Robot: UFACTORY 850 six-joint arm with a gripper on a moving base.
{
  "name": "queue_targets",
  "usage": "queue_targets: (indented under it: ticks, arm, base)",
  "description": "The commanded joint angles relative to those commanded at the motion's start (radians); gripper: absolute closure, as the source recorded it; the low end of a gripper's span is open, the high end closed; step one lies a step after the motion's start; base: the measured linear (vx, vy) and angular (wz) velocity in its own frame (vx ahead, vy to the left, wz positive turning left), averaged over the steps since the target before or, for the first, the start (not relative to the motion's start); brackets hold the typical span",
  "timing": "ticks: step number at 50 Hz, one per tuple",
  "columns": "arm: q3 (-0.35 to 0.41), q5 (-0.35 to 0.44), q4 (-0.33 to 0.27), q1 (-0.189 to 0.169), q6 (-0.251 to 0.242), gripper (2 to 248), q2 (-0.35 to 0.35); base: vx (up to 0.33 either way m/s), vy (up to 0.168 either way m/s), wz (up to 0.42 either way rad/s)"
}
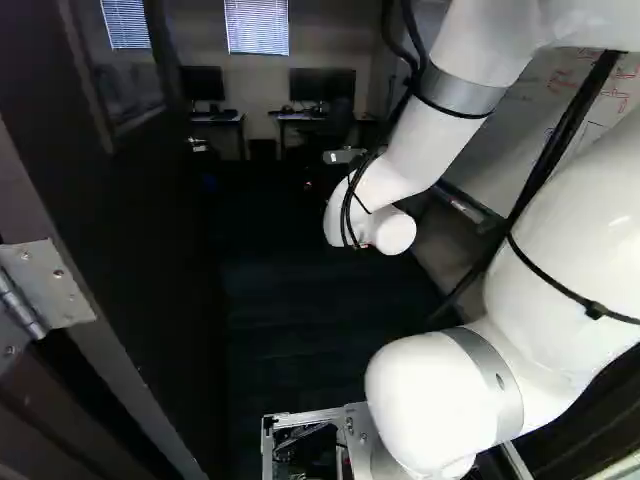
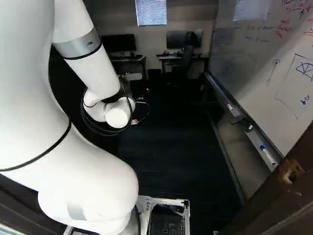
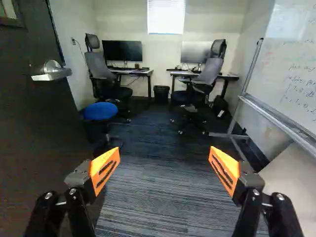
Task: Open the door and move inside
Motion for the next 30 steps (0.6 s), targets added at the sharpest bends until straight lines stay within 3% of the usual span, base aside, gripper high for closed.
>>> queue_targets:
  ticks: [30]
  arm:
    - [0.0, 0.0, 0.0, 0.0, 0.0, 3, 0.0]
  base:
    - [0.181, 0.006, 0.002]
